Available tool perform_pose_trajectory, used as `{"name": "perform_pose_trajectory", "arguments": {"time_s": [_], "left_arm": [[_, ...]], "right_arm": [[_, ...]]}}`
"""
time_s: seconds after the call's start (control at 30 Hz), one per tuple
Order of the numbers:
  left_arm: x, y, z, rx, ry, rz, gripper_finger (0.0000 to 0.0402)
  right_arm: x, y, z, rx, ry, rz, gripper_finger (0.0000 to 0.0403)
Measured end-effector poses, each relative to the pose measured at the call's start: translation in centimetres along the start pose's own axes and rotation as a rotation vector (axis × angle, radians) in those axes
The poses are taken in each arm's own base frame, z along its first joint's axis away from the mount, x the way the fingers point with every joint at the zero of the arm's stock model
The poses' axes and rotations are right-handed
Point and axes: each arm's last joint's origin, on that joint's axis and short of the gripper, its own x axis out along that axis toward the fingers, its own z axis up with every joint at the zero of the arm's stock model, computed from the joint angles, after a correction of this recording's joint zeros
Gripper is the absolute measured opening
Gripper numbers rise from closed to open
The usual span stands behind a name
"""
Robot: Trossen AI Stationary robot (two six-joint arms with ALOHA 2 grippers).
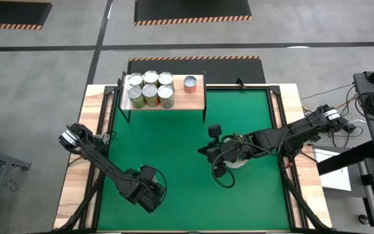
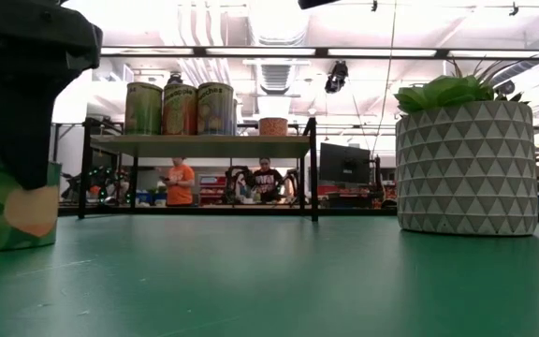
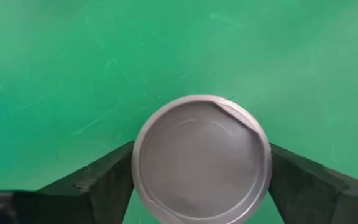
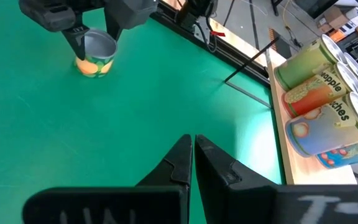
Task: Pick and place cans onto a shelf
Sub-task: Put the small canned sliced peaches on the shelf
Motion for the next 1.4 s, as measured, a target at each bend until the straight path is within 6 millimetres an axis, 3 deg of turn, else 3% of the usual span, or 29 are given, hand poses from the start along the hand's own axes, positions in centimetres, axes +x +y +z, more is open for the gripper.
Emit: {"name": "perform_pose_trajectory", "arguments": {"time_s": [0.17, 0.4, 0.63, 0.8, 1.03, 1.4], "left_arm": [[-0.9, -0.4, 0.6, 0.038, -0.002, 0.016, 0.0265], [-3.9, -2.3, 3.9, 0.162, -0.039, -0.019, 0.0293], [-7.2, -4.2, 9.0, 0.339, -0.16, -0.081, 0.0293], [-8.5, -4.7, 12.9, 0.444, -0.229, -0.095, 0.0287], [-9.9, -4.3, 18.9, 0.503, -0.306, -0.085, 0.0286], [-10.8, -2.6, 27.4, 0.456, -0.484, -0.068, 0.0287]], "right_arm": [[0.0, 0.0, -0.1, 0.0, 0.005, 0.002, 0.0009], [-0.5, 0.0, -0.6, 0.009, 0.062, 0.02, 0.0009], [-2.0, -0.4, -1.7, 0.067, 0.092, 0.005, 0.0009], [-3.9, -0.9, -3.1, 0.1, 0.082, -0.091, 0.0009], [-6.5, -1.7, -4.1, 0.129, -0.114, -0.133, 0.0009], [-8.6, -2.0, -5.7, 0.155, -0.171, -0.15, 0.0009]]}}
